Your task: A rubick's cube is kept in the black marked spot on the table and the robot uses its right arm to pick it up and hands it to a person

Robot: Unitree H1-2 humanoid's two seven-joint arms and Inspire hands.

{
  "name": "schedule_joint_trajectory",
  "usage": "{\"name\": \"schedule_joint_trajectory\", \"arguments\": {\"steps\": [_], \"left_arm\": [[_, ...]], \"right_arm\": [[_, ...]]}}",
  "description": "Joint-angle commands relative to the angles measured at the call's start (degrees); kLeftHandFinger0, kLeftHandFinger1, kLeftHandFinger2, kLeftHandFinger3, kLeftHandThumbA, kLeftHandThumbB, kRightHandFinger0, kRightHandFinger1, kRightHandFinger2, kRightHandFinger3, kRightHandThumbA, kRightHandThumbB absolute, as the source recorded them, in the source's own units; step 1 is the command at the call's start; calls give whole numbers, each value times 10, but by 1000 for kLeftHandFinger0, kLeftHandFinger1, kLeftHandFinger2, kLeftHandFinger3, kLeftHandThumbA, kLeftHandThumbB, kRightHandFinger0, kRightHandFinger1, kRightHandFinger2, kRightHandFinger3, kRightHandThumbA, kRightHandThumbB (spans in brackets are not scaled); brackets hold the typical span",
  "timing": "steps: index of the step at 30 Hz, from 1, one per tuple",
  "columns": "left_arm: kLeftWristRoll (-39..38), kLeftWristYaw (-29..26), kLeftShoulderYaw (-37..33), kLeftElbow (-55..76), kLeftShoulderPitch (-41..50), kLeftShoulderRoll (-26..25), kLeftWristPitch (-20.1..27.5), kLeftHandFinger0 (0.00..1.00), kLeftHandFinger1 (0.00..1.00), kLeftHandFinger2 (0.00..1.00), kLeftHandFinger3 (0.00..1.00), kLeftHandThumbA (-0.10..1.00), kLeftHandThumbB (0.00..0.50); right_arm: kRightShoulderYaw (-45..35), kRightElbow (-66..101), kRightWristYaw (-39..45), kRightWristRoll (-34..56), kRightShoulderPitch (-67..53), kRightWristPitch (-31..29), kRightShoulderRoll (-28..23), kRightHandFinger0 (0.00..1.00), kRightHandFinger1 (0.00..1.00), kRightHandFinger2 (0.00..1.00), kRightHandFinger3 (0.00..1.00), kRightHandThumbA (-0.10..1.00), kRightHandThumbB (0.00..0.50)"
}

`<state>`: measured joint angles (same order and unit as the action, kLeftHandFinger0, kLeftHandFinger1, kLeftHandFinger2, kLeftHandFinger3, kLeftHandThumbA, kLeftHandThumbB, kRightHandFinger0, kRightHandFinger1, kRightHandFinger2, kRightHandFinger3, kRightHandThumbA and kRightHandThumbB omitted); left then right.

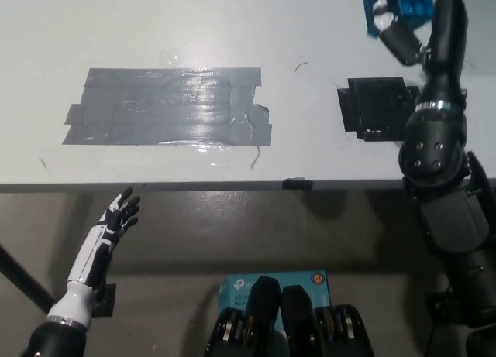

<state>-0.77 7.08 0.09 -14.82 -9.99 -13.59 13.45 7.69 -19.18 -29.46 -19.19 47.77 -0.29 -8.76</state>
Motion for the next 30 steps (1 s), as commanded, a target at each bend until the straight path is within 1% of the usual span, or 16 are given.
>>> {"name": "schedule_joint_trajectory", "arguments": {"steps": [1,3,7,9,11,13,17,18,21,23,24,26,27,29,30], "left_arm": [[0,11,-1,23,0,-10,9,1000,1000,1000,1000,1000,204],[0,12,-2,24,-1,-9,8,1000,1000,1000,1000,1000,202],[1,13,-3,25,-1,-9,7,1000,1000,1000,1000,1000,204],[1,13,-4,24,-2,-10,9,1000,1000,1000,1000,1000,200],[2,12,-3,24,-3,-9,6,1000,1000,1000,1000,1000,211],[4,11,-4,22,-4,-10,8,1000,1000,1000,1000,1000,202],[4,13,-5,26,2,-11,7,1000,1000,1000,1000,1000,213],[5,12,-5,25,2,-10,9,1000,1000,1000,1000,1000,199],[9,8,-4,21,-2,-10,14,1000,1000,1000,1000,1000,205],[4,11,-3,21,-2,-9,11,1000,1000,1000,1000,1000,210],[5,10,-4,22,-2,-8,11,1000,1000,1000,1000,1000,209],[7,10,-4,23,-1,-8,11,1000,1000,1000,1000,1000,208],[8,10,-5,22,-1,-9,11,1000,1000,1000,1000,1000,210],[6,11,-5,20,-3,-8,11,1000,1000,1000,1000,1000,221],[6,11,-5,20,-4,-8,11,1000,1000,1000,1000,1000,227]], "right_arm": [[-3,39,36,-29,91,38,-1,7,443,893,1000,-100,171],[-1,21,42,-33,109,42,-1,3,449,905,1000,-100,178],[2,-25,46,-31,139,26,6,0,443,892,1000,-100,195],[0,-49,46,-26,150,21,12,0,452,885,1000,-100,195],[2,-53,48,-31,153,26,15,0,474,909,1000,-100,190],[0,-58,51,-30,154,29,20,0,475,914,1000,-100,187],[3,-65,47,-40,148,25,25,2,478,917,1000,-100,187],[3,-84,44,-40,150,13,25,21,493,925,1000,-100,184],[4,-110,38,-43,156,0,26,19,486,914,1000,-100,187],[8,-159,30,-44,174,-20,28,18,484,895,1000,-100,193],[8,-180,33,-41,183,-22,29,7,479,893,1000,-100,181],[9,-201,33,-42,192,-23,30,1,476,891,1000,-100,182],[14,-246,27,-47,211,-31,31,0,471,885,1000,-100,195],[20,-290,25,-52,232,-34,30,0,481,893,1000,-100,193],[22,-307,23,-53,240,-38,30,0,474,890,999,-100,200]]}}
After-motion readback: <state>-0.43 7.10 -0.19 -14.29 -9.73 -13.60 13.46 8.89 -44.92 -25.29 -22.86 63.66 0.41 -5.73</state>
